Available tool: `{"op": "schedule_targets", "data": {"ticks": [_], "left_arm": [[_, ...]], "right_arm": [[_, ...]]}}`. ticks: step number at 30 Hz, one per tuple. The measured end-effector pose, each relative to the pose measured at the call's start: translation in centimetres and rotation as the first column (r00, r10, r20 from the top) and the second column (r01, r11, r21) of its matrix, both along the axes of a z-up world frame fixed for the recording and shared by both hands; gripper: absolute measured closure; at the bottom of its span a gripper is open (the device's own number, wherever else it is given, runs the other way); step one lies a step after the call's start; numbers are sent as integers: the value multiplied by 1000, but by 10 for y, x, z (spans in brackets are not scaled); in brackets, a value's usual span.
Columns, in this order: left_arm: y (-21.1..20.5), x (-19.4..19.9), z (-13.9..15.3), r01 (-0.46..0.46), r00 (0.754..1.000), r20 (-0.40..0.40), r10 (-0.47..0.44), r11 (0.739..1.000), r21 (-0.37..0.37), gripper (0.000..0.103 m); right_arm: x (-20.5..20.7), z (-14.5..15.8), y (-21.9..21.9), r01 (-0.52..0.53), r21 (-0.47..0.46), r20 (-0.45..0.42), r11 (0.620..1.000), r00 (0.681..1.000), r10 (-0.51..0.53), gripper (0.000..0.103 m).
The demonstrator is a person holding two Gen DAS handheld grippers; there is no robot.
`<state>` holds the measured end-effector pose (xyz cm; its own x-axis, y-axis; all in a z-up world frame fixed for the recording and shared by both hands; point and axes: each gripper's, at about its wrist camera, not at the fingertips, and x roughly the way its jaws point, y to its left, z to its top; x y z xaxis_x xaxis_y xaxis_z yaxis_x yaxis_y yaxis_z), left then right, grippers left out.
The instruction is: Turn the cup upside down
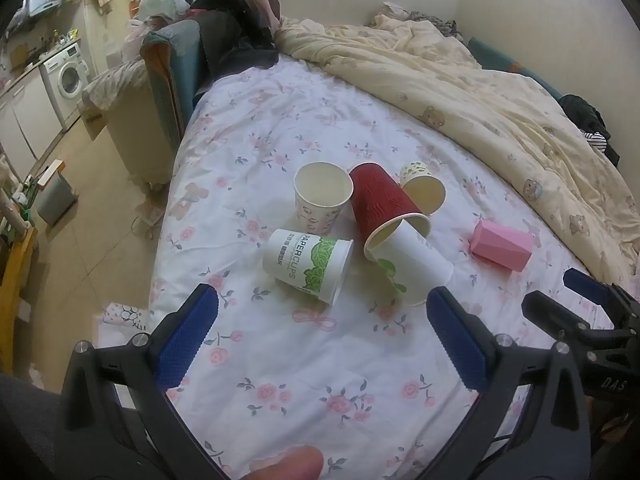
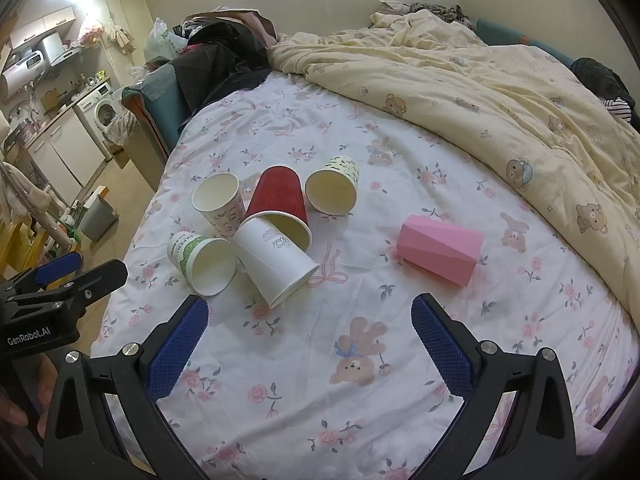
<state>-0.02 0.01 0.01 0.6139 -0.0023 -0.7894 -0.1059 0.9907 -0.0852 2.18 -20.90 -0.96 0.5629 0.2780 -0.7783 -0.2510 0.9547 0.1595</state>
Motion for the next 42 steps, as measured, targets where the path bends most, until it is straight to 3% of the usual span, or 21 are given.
{"op": "schedule_targets", "data": {"ticks": [42], "left_arm": [[3, 0, -1, -9, 1000, -18, 9, 1000, -15, 0]], "right_arm": [[0, 0, 1, 0, 1, 0, 1000, 1000, 0, 0]]}}
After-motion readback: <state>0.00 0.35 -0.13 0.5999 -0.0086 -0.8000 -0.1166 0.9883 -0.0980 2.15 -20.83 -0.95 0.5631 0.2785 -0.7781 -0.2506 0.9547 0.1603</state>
